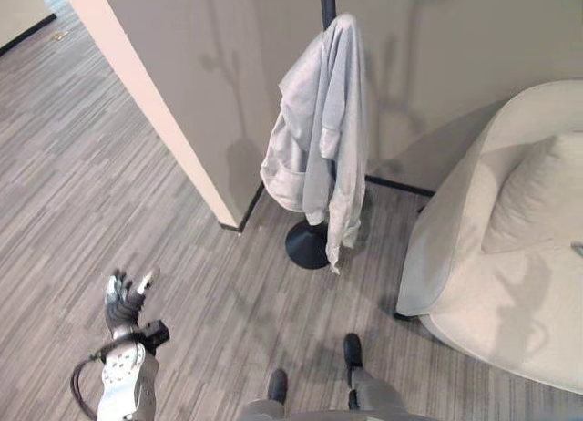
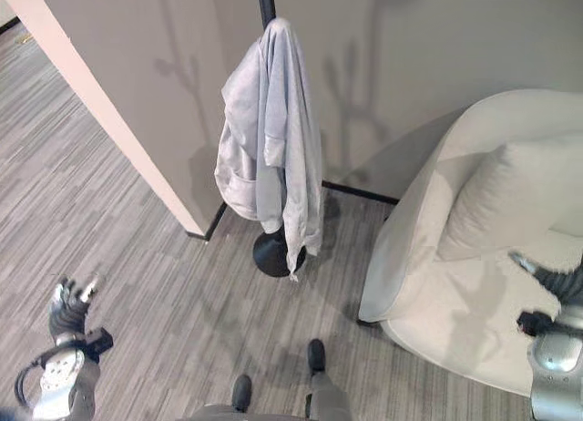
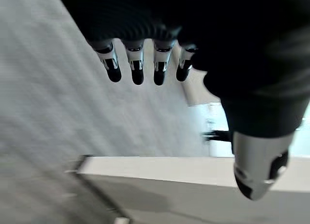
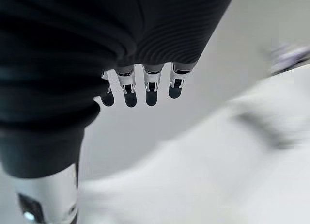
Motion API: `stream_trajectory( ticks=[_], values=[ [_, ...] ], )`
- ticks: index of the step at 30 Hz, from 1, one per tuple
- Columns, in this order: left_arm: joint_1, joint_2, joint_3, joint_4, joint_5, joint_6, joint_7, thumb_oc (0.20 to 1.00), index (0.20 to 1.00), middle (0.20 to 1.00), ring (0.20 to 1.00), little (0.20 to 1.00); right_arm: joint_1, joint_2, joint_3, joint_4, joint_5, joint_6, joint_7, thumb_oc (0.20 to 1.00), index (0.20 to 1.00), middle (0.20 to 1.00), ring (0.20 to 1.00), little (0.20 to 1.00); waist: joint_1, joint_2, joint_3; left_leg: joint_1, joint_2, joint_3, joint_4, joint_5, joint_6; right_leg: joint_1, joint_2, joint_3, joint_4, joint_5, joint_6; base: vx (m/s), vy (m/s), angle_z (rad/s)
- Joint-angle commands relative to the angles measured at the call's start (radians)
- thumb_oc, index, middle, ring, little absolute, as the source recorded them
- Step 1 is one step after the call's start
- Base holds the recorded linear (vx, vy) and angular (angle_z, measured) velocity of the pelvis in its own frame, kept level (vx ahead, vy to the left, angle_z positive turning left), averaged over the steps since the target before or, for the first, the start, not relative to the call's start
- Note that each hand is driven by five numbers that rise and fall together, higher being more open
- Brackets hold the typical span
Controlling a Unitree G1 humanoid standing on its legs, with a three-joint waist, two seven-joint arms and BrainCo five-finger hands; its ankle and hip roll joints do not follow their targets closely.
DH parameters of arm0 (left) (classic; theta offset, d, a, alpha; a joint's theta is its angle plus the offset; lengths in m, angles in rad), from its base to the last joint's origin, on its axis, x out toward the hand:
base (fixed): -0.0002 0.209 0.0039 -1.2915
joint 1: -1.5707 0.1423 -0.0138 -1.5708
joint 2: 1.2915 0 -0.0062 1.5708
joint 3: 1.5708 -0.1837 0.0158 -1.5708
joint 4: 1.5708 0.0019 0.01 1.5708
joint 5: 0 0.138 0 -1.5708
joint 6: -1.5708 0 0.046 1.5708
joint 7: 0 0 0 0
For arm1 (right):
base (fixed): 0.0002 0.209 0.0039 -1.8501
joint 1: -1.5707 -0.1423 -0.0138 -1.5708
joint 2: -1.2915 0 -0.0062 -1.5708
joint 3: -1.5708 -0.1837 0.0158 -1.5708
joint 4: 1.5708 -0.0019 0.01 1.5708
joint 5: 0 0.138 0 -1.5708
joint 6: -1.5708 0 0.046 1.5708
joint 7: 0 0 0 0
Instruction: Hang the clothes on the sofa on the clothes rack.
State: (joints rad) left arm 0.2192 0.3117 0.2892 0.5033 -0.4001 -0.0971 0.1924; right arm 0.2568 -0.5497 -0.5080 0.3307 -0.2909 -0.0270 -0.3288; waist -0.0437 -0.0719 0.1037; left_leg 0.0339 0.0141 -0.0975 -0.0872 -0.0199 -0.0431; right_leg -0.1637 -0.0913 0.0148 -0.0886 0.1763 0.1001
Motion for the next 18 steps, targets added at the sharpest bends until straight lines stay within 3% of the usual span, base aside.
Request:
stream_trajectory(
  ticks=[1, 5, 10, 15, 18],
  values=[
    [-0.014, 0.087, -0.059, 0.047, 0.101, -0.038, -0.081, 1.0, 1.0, 1.0, 1.0, 1.0, 0.014, -0.001, 0.055, 0.085, 0.127, -0.043, 0.042, 1.0, 1.0, 1.0, 1.0, 1.0, -0.007, 0.007, -0.014, 0.025, 0.01, 0.045, 0.0, -0.096, 0.011, 0.034, -0.104, -0.047, 0.001, -0.049, 0.121, -0.02, 0.073, -0.18],
    [-0.024, 0.088, -0.222, 0.292, 0.329, -0.02, -0.143, 1.0, 1.0, 1.0, 1.0, 1.0, -0.024, 0.121, 0.245, 0.523, 0.337, -0.083, 0.179, 1.0, 1.0, 1.0, 1.0, 1.0, -0.007, 0.002, -0.029, 0.053, 0.003, 0.059, 0.0, -0.096, 0.009, 0.06, -0.12, -0.054, 0.001, -0.041, 0.127, -0.01, 0.032, -0.15],
    [-0.073, 0.036, -0.377, 0.509, 0.456, -0.013, -0.155, 1.0, 1.0, 1.0, 1.0, 1.0, -0.061, 0.228, 0.414, 0.755, 0.405, -0.066, 0.281, 1.0, 1.0, 1.0, 1.0, 1.0, -0.009, 0.0, -0.041, 0.075, 0.0, 0.069, 0.0, -0.1, 0.007, 0.079, -0.136, -0.069, 0.001, -0.034, 0.133, -0.01, 0.015, -0.05],
    [-0.124, -0.014, -0.407, 0.625, 0.452, -0.01, -0.149, 1.0, 1.0, 1.0, 1.0, 1.0, -0.112, 0.269, 0.46, 0.853, 0.427, -0.048, 0.285, 1.0, 1.0, 1.0, 1.0, 1.0, -0.004, 0.006, -0.049, 0.092, -0.003, 0.071, 0.0, -0.107, 0.007, 0.092, -0.144, -0.075, 0.001, -0.033, 0.133, 0.0, 0.01, 0.07],
    [-0.146, -0.021, -0.429, 0.641, 0.44, -0.016, -0.154, 1.0, 1.0, 1.0, 1.0, 1.0, -0.133, 0.268, 0.507, 0.795, 0.426, -0.052, 0.286, 1.0, 1.0, 1.0, 1.0, 1.0, 0.001, 0.009, -0.059, 0.104, -0.006, 0.075, 0.0, -0.109, 0.007, 0.105, -0.151, -0.084, 0.001, -0.033, 0.132, 0.0, 0.001, 0.07]
  ],
)
